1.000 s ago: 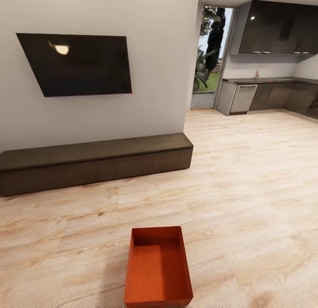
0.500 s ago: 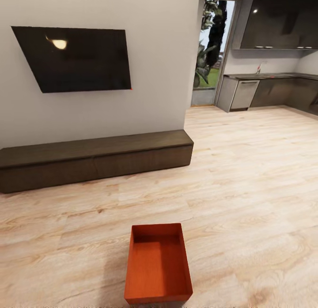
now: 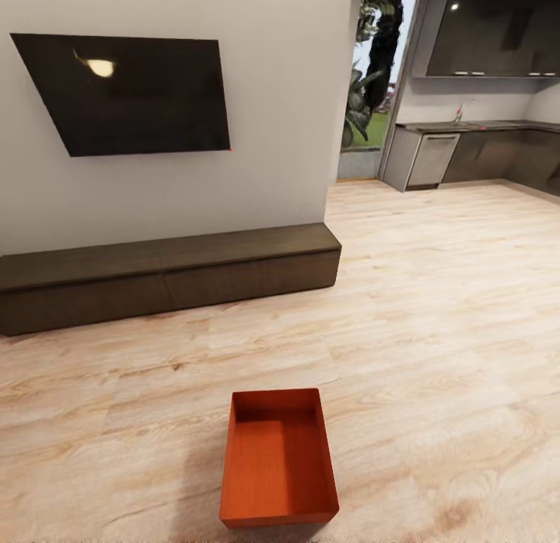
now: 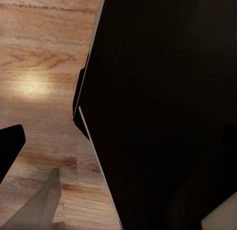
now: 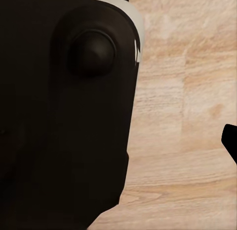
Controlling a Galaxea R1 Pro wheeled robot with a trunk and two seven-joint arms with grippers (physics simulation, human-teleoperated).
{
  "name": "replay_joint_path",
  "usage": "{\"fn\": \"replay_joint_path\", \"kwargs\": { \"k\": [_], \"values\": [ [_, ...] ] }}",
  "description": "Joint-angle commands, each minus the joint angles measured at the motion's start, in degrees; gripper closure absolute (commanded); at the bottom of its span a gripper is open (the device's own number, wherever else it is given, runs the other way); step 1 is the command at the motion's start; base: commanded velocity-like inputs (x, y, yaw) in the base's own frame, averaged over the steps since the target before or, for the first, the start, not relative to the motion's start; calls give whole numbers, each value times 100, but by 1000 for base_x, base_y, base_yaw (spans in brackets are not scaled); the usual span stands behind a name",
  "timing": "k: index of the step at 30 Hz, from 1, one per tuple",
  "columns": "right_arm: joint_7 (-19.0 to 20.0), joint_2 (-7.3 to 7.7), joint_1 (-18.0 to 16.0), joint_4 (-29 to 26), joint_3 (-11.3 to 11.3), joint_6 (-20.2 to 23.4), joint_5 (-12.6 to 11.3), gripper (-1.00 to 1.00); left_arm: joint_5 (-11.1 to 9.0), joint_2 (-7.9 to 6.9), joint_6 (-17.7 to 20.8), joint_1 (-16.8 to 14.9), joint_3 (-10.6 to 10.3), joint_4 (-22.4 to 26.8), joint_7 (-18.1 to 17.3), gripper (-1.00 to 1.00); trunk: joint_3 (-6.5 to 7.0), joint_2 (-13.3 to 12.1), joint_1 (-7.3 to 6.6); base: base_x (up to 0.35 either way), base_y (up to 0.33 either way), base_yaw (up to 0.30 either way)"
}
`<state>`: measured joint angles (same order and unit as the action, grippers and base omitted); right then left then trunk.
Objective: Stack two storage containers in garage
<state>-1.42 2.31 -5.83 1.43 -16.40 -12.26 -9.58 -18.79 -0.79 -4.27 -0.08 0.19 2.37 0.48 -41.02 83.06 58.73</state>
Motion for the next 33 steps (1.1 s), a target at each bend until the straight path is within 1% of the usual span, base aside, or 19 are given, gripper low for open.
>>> {"fn": "replay_joint_path", "kwargs": {
  "k": [1, 33],
  "values": [
    [-5, -2, -6, 15, -49, -31, -53, -100, -17, 0, -12, -1, -1, 1, 5, -100, -13, 2, 0, 0, 0, 0],
    [-62, 1, -6, 15, -31, -31, -55, -100, -19, 0, -12, -1, -1, 1, 5, -100, -307, 2, 0, 0, 0, 0]
  ]
}}
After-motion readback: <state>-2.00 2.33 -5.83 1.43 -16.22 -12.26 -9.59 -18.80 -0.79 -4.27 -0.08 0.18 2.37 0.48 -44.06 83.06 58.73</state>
